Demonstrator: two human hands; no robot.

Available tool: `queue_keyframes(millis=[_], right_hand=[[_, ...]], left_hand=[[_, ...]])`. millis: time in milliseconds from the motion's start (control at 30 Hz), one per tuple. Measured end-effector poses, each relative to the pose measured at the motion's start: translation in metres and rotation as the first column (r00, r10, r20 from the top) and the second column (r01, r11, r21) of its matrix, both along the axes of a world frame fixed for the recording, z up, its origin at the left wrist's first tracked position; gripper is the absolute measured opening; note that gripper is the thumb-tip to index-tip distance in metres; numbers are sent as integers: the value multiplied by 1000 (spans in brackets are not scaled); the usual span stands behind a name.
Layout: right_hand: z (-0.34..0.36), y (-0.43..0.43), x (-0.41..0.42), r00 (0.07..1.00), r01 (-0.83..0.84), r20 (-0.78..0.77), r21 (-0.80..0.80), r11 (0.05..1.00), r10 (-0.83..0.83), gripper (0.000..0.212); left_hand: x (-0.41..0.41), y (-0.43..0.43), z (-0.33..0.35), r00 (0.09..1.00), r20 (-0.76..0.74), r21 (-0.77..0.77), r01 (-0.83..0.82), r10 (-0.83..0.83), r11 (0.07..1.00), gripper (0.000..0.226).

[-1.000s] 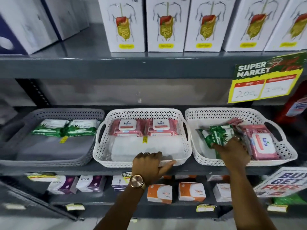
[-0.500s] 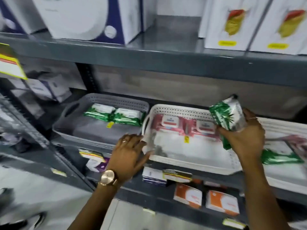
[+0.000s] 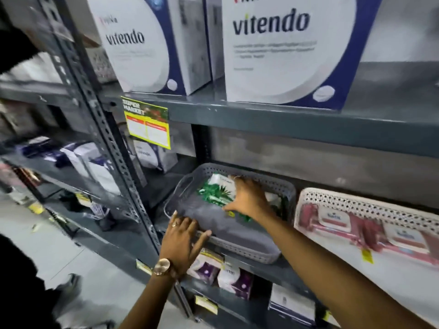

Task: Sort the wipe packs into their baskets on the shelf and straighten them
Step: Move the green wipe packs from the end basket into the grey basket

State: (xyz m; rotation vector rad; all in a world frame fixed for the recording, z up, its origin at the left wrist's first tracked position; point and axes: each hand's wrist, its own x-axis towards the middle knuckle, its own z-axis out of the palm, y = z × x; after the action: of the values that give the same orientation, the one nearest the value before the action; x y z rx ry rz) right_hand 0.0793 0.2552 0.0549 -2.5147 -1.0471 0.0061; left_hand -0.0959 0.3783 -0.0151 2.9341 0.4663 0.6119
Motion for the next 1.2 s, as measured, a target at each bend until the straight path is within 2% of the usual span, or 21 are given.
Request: queue_keyframes(millis=[133,200,300,400,500,667,867,933,1033,1100,1200], right_hand=[[-19,44,1,994,-99,28,-139,985,104,103],[-28,54,1,993,-120,-12,-130,984,119,105],[-32,52,5,993,-90,-81,-18,996,88,104],[-30,28,13,994,-16,-101,167,986,33,85],[-26,-21,26,989,93,-137,322,942,-51,67],[-13,-145,45,950,313,-175,478,821,-260,45],[-11,-317,42,819,552,-215,545,631,-531,34],[-14,-370,39,757,630,-243,518,579,-606,35],[-20,-438,36,716,690,-219,367,624,-663,44],[-18,-466,39,722,691,-292,270,670,-627,54],[-9,-493,52,830,535,-307,197,822,-466,54]], left_hand=[[0,1,-10,998,55,-27,-10,12,1000,49],[1,-4,-8,997,69,-45,-31,34,999,49],[3,-17,-5,1000,21,-58,-7,8,998,53],[9,-41,-1,993,-46,-33,111,-112,993,54],[26,-83,2,966,-41,-8,254,-255,967,49],[64,-171,14,885,0,-25,466,-466,885,57],[90,-289,22,778,-93,-29,621,-621,783,49],[94,-322,21,749,-119,-12,655,-651,756,52],[97,-364,17,732,-159,5,671,-662,741,63],[99,-377,9,742,-188,37,660,-644,750,62],[103,-382,4,792,-162,62,604,-589,795,53]])
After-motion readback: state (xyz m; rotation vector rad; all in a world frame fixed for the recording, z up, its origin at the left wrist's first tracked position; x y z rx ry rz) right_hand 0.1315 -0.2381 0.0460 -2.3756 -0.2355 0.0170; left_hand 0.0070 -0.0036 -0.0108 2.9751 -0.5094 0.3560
